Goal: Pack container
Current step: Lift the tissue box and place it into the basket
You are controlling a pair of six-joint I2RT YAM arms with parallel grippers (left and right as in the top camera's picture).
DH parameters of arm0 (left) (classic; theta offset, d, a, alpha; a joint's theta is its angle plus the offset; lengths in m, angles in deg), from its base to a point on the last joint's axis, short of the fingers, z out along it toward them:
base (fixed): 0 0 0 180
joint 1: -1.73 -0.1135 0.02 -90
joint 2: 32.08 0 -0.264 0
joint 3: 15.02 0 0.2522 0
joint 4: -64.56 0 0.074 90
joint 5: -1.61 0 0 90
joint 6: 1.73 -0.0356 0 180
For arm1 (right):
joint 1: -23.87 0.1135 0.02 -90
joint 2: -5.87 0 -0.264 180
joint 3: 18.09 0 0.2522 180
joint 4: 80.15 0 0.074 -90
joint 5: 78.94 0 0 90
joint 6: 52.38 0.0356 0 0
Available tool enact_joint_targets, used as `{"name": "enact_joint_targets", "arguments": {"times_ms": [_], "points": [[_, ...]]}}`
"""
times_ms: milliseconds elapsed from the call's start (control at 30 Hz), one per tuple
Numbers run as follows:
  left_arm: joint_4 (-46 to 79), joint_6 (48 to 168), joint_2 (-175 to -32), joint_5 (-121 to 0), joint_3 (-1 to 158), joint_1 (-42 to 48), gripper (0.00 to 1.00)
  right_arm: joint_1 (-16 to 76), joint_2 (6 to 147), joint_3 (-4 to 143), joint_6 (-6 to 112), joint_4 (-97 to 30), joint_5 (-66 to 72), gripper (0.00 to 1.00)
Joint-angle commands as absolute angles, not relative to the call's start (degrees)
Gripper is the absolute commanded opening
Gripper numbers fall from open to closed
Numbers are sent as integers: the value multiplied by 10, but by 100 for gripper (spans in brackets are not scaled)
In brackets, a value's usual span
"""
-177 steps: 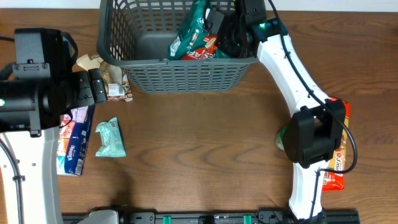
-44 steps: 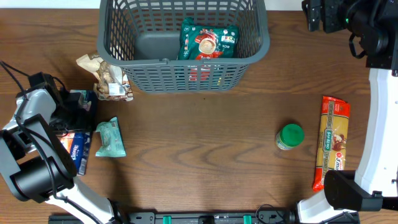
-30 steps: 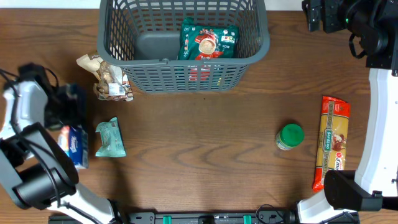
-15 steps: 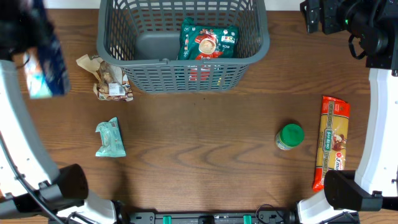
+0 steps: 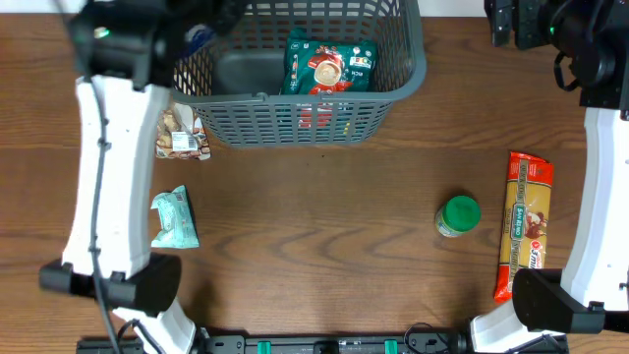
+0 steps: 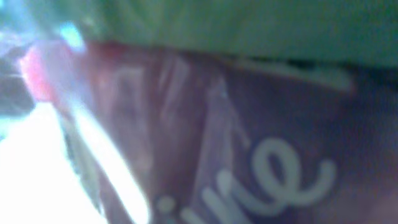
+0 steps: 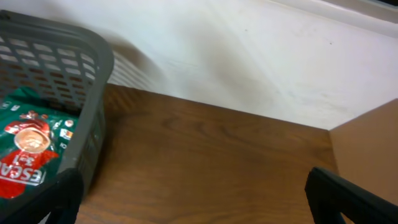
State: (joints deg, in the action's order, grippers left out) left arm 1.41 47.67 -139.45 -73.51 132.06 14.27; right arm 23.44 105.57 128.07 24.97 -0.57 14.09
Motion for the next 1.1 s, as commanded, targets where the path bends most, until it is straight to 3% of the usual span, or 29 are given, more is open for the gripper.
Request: {"name": "enact_joint_targets", "arguments": {"times_ms": [0, 467, 567, 633, 767, 867, 1067], "points": [[24, 394, -1435, -734, 1331, 150, 6, 229, 1055, 1279, 260, -3, 156, 99], [-27, 390, -1608, -723, 1329, 163, 7, 229, 1055, 1279, 260, -1, 156, 99], [-36, 390, -1620, -724, 1320, 163, 16, 229, 1055, 1279, 260, 3, 156, 99], [-39, 390, -1625, -724, 1314, 163, 31, 229, 1055, 1279, 260, 5, 156, 99], [-51, 390, -1629, -724, 1313, 163, 48, 229, 1055, 1279, 260, 7, 156, 99], [-55, 393, -1621, -725, 1313, 163, 69, 229, 1055, 1279, 260, 7, 156, 99], [-58, 397, -1576, -751, 1313, 163, 75, 229, 1055, 1279, 260, 7, 156, 99]]}}
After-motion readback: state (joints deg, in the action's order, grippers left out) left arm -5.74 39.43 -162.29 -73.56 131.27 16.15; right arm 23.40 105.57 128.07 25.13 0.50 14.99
